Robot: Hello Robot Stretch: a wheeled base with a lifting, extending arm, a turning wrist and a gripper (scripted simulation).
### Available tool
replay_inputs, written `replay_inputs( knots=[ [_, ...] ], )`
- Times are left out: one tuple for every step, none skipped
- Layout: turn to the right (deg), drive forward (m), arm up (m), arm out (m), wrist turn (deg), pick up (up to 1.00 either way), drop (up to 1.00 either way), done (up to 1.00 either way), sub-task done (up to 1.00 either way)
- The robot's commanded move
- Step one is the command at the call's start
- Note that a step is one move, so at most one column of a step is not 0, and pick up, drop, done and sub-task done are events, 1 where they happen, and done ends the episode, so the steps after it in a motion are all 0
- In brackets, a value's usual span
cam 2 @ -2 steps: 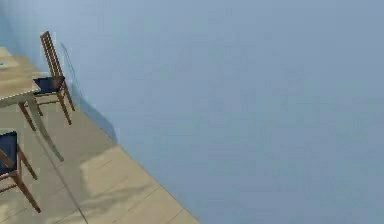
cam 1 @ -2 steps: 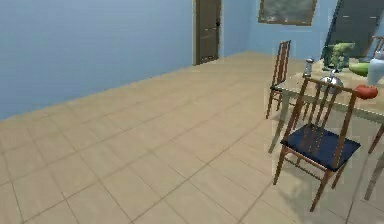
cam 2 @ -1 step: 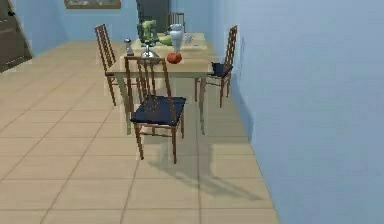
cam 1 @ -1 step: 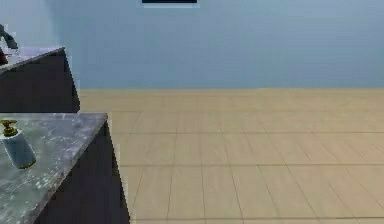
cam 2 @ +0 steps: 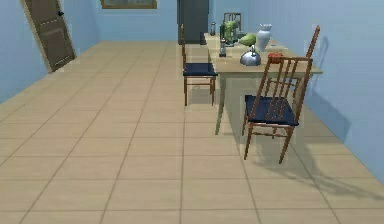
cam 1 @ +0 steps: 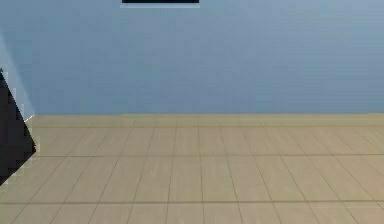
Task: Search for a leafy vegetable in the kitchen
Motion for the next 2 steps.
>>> replay_inputs(
  knots=[
    [-12.0, 0.0, 0.0, 0.0, 0.0, 0.0, 0.0, 0.0, 0.0],
    [0.0, 0.15, 0.0, 0.0, 0.0, 0.0, 0.0, 0.0, 0.0]
  ],
)
